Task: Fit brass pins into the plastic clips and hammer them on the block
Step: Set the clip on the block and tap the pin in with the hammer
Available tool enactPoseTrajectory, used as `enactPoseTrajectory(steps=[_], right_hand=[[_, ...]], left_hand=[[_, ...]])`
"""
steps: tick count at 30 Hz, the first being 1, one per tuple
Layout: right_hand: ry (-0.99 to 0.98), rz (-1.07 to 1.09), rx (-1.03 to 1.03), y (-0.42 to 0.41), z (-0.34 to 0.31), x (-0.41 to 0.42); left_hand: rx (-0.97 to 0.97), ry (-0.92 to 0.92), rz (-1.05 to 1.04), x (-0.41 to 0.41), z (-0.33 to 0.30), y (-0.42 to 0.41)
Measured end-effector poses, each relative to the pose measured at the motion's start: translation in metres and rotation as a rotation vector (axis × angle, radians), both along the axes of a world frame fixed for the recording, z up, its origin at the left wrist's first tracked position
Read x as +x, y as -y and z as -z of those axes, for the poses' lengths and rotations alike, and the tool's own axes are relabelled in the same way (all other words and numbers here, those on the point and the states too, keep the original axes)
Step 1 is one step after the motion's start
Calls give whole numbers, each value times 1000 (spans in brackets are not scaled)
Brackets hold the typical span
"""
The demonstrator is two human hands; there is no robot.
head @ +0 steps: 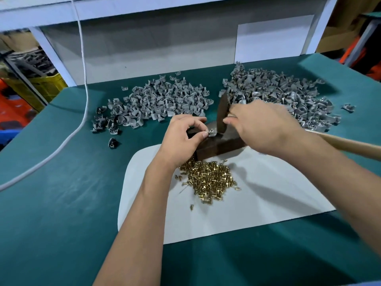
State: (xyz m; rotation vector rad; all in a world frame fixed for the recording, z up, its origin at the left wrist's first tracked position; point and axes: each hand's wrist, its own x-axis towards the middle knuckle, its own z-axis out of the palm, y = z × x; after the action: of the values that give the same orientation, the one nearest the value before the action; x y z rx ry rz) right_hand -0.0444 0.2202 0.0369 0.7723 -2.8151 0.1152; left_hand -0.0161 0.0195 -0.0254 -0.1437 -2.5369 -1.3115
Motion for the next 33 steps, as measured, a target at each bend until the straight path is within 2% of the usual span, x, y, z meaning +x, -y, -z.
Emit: enactPoseTrajectory(steps=[3, 6, 8, 9, 13, 19, 25, 33], right_hand=[[71, -77, -102, -22, -3, -7], [405, -233, -262, -48, -10, -8], [584, -310, -247, -61, -10, -7], [606, -320, -191, -65, -6, -7], [478, -268, -7, -68, 12, -1], [392, -259, -27, -66, 11, 0], [152, -241, -254, -38, 13, -2], [35, -310, -182, -14, 24, -6]], left_hand=[[116, 28, 2, 0, 2, -4], [187, 74, -2, 0, 3, -8], [201, 92, -7, 0, 3, -9], [202, 93, -8, 0, 3, -9], [195, 99, -15, 2, 1, -12], [188, 95, 5, 3, 1, -13], [145, 67, 20, 6, -6, -17], [120, 10, 66, 0, -1, -20]])
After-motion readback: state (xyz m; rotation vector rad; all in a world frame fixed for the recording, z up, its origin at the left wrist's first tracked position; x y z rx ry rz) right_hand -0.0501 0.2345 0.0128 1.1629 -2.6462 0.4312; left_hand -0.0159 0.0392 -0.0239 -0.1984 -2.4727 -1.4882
